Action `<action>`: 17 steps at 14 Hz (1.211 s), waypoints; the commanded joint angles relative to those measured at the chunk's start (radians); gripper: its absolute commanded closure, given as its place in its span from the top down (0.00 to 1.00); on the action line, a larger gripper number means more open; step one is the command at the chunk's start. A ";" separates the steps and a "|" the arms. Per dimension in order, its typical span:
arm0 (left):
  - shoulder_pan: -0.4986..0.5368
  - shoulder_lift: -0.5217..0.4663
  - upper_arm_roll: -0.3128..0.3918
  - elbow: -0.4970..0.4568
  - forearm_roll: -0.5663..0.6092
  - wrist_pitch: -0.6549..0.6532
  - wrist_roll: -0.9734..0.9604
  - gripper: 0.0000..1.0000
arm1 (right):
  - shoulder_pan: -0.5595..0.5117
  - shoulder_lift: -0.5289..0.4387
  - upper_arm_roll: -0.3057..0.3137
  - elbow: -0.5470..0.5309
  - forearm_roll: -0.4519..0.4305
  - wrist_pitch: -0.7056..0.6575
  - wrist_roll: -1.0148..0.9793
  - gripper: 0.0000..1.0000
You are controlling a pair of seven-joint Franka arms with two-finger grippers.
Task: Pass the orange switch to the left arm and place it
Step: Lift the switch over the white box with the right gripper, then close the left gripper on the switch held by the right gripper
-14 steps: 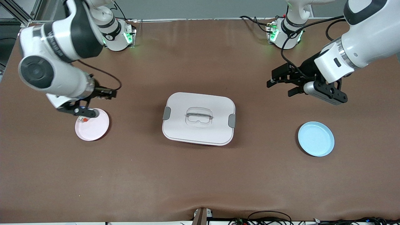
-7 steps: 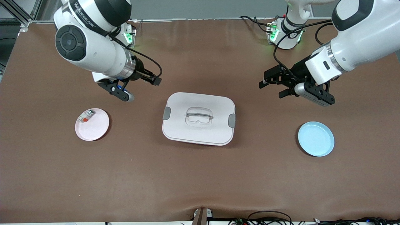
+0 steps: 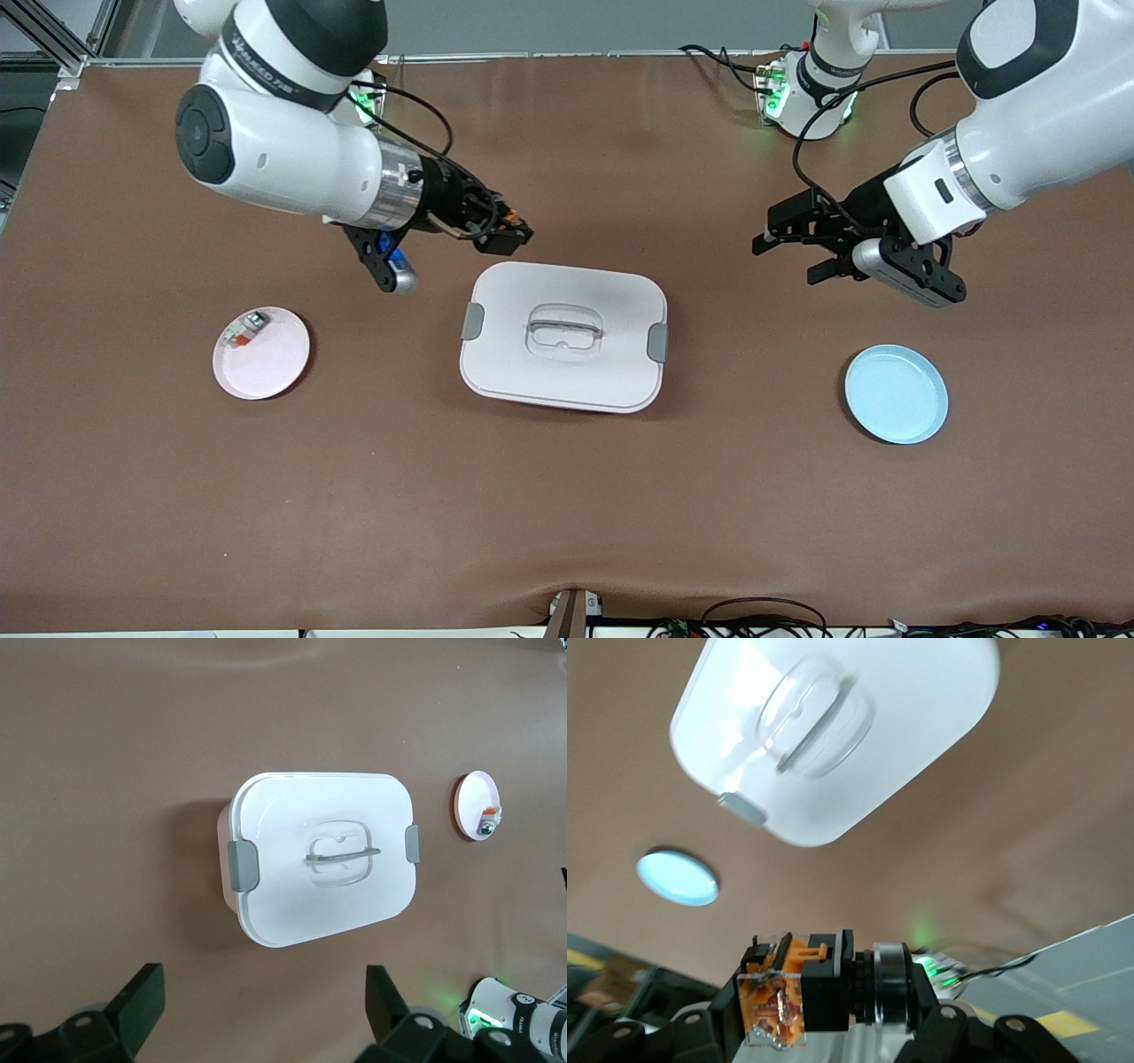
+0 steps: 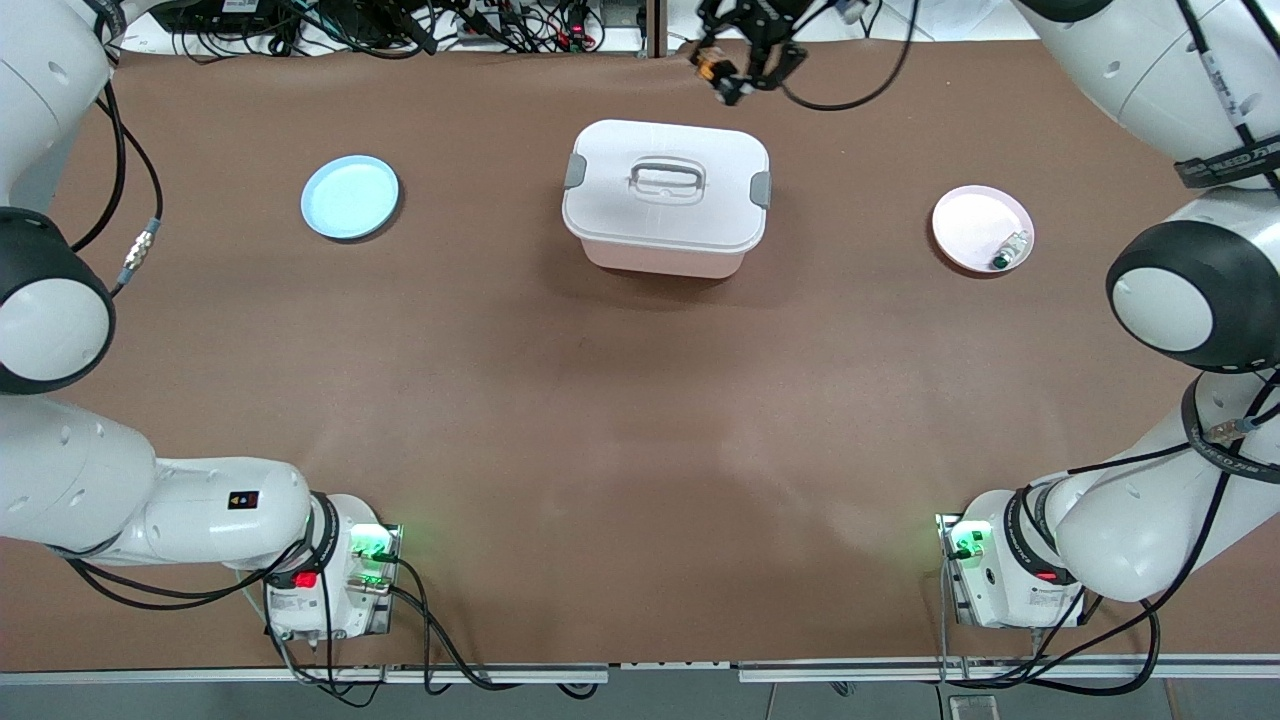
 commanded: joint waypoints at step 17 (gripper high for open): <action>0.011 -0.184 -0.165 -0.226 -0.207 0.191 0.000 0.92 | 0.135 0.141 -0.012 0.078 0.270 0.314 0.222 0.06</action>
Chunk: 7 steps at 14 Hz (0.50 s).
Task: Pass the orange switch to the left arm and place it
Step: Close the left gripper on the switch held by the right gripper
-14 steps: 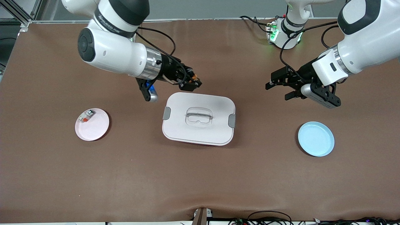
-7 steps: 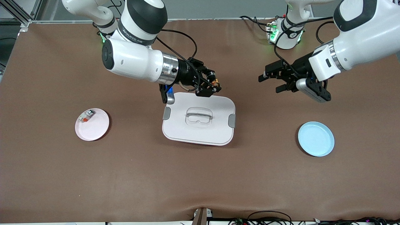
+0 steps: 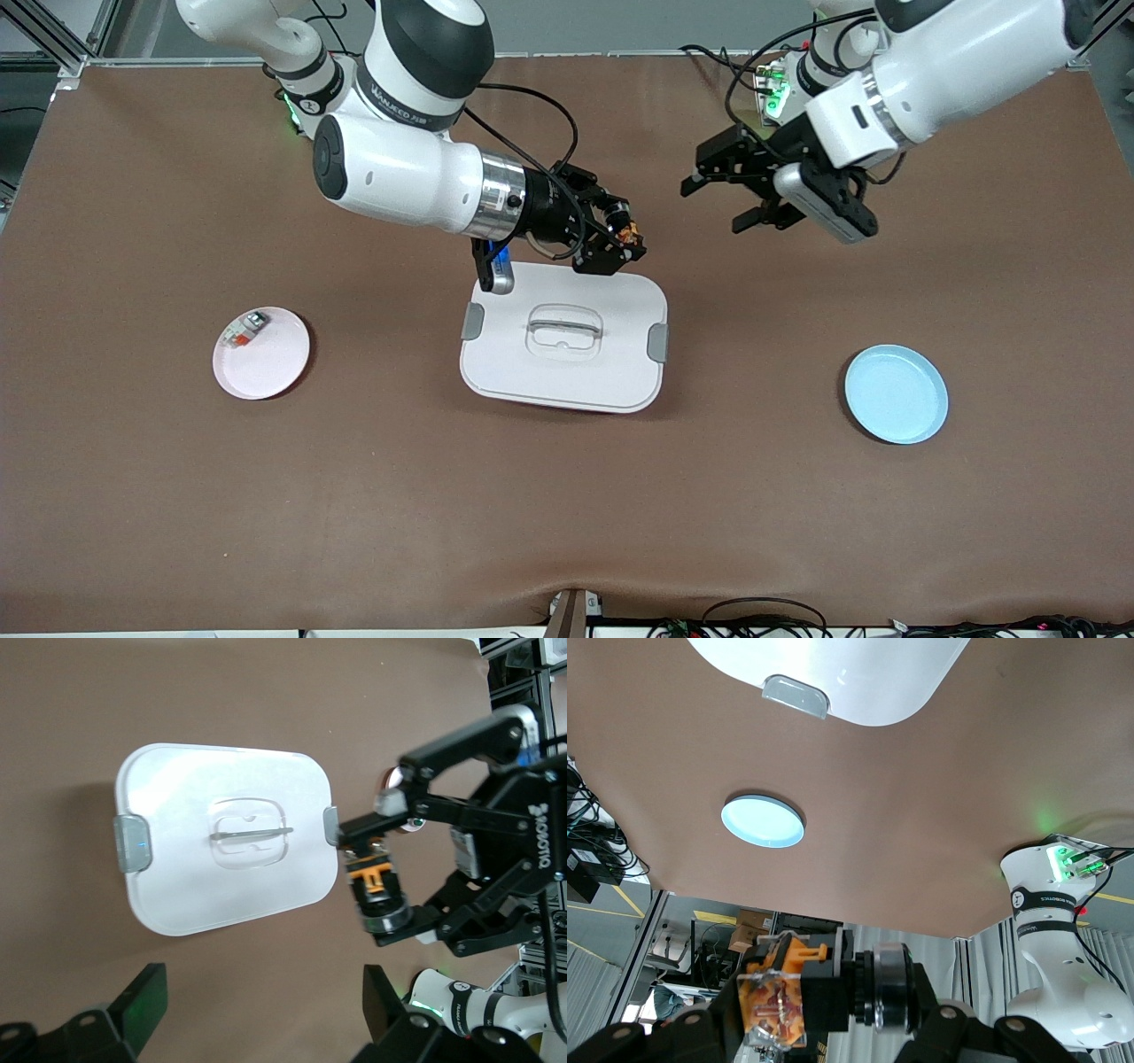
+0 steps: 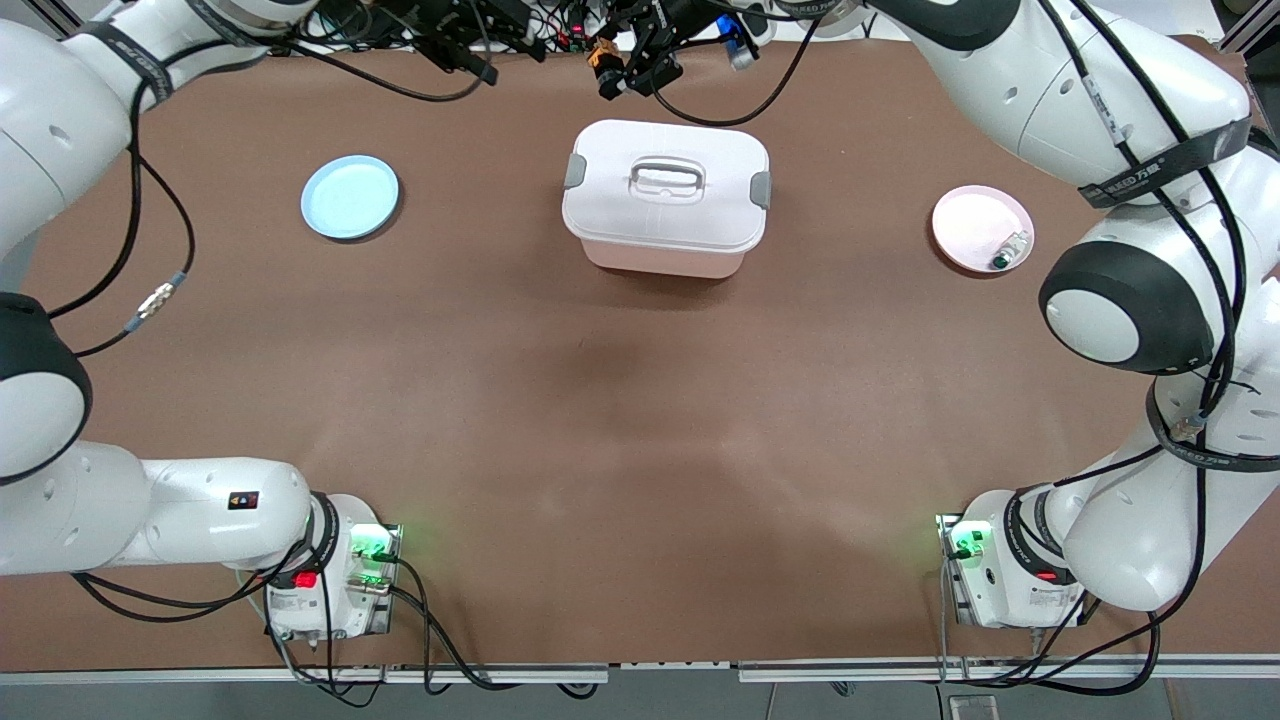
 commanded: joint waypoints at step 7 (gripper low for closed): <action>0.010 0.010 -0.079 -0.026 -0.148 0.193 0.005 0.87 | 0.010 0.018 -0.011 0.035 0.022 0.001 0.019 0.06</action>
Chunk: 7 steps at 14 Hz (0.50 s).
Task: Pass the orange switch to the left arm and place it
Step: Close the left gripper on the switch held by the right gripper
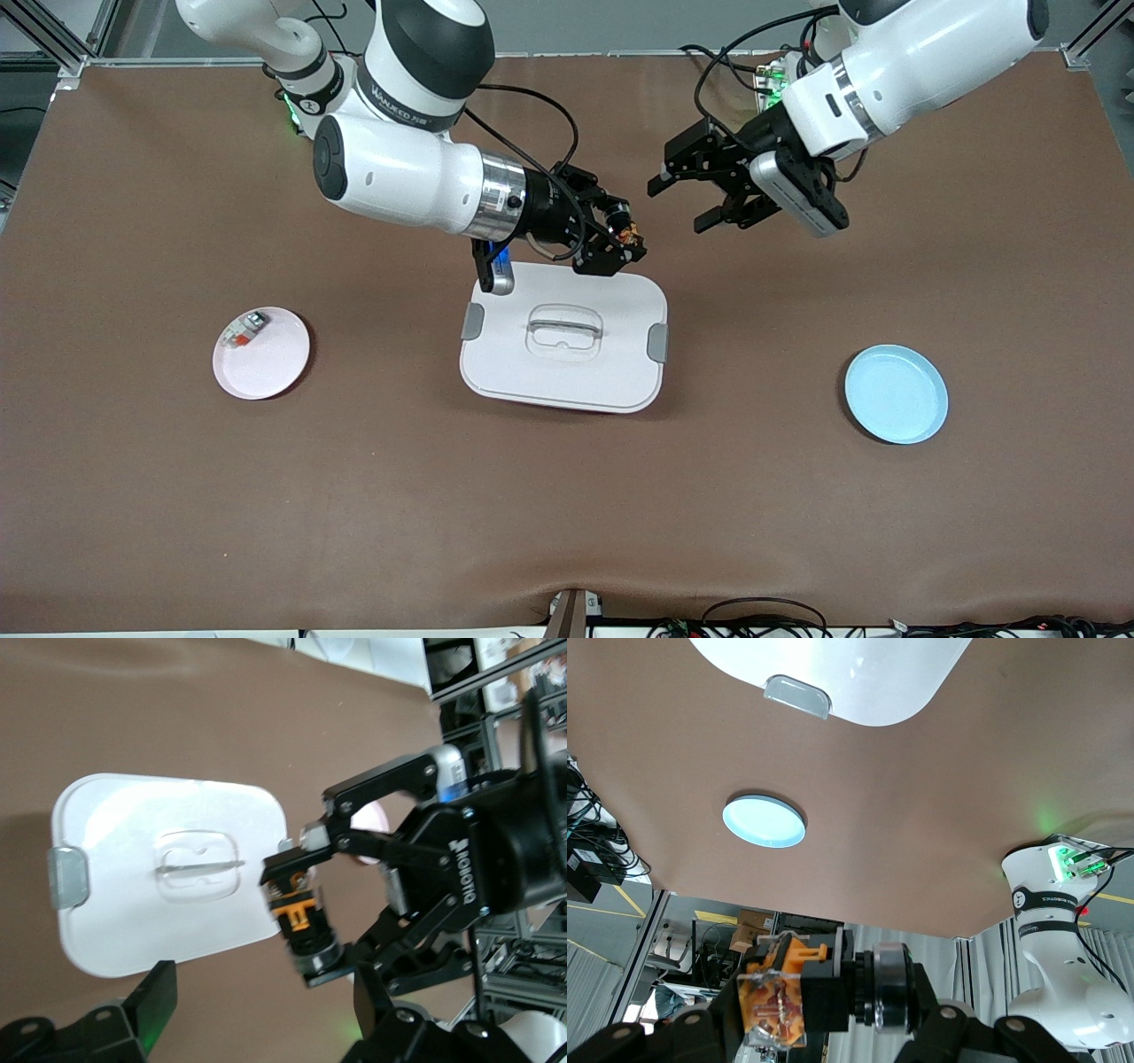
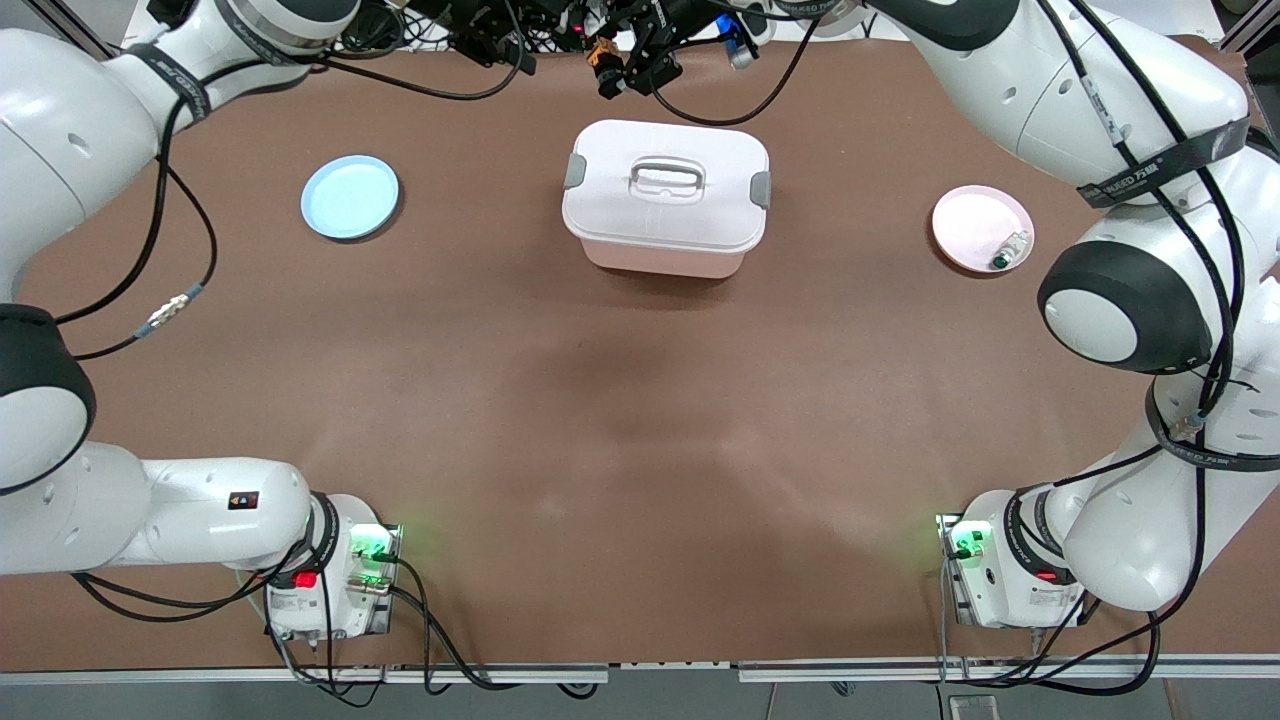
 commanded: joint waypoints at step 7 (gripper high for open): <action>0.004 0.069 -0.064 -0.007 -0.101 0.161 0.005 0.81 | 0.008 0.016 -0.012 0.033 0.018 -0.008 0.017 0.06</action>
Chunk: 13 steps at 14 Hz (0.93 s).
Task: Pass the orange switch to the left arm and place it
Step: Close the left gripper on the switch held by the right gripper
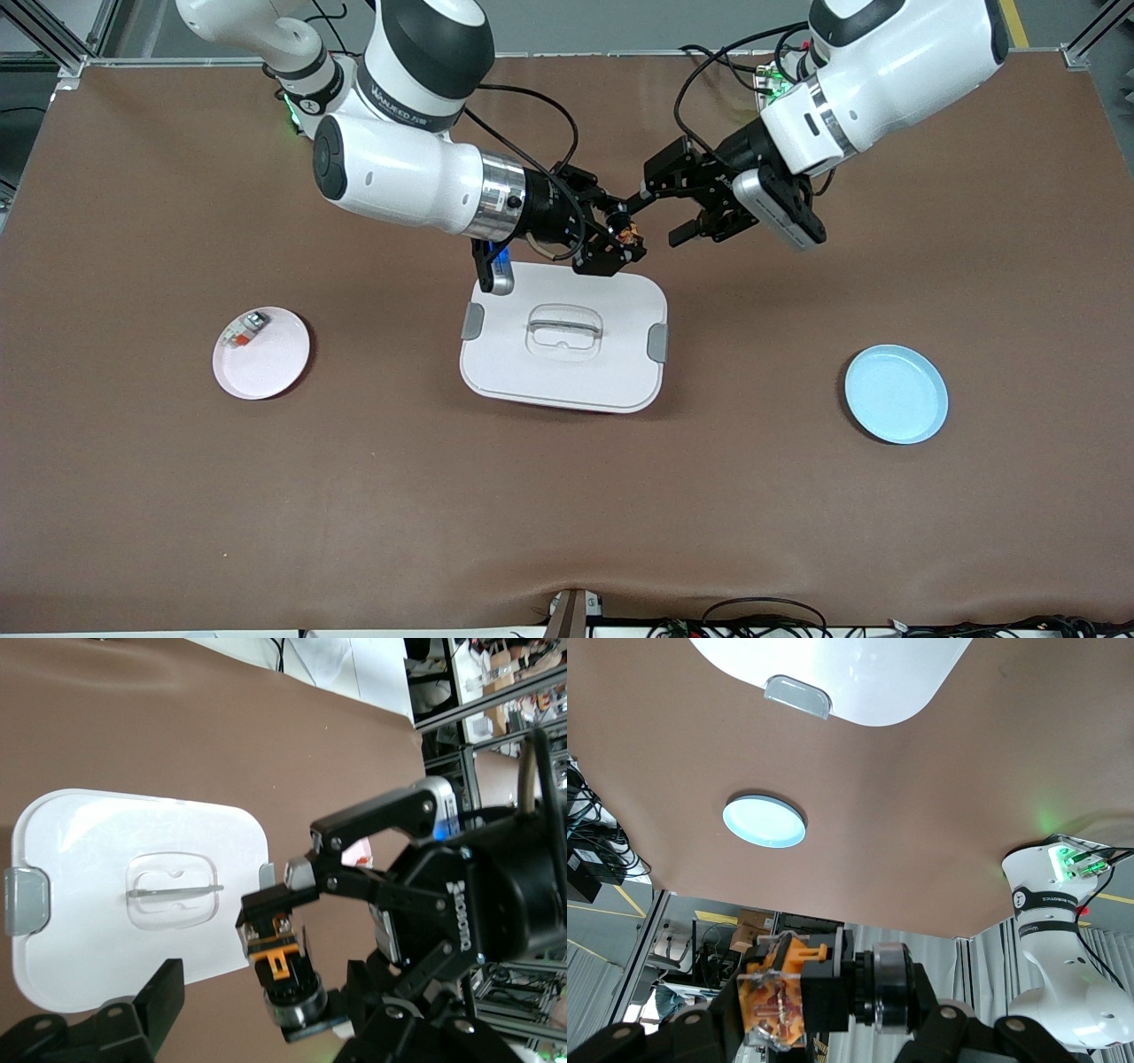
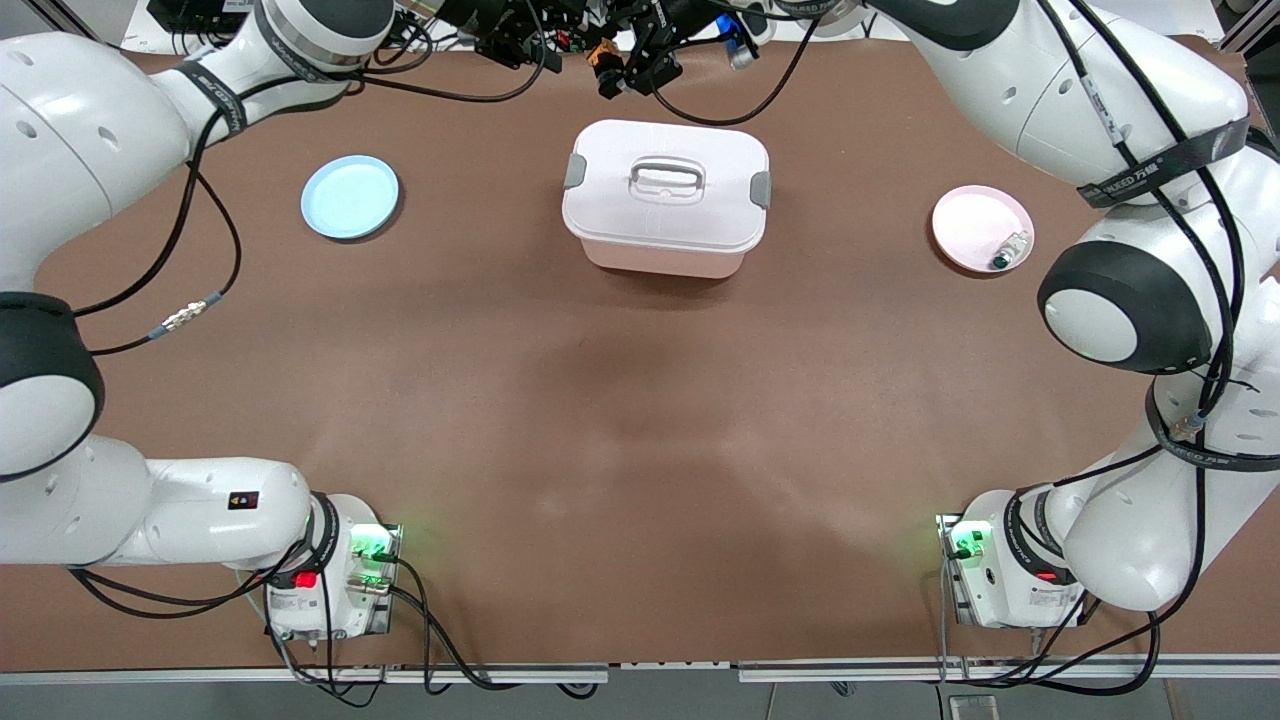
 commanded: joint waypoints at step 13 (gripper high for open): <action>0.001 0.086 -0.080 0.000 -0.094 0.128 -0.090 0.05 | 0.007 0.016 -0.011 0.033 0.013 -0.011 0.015 0.06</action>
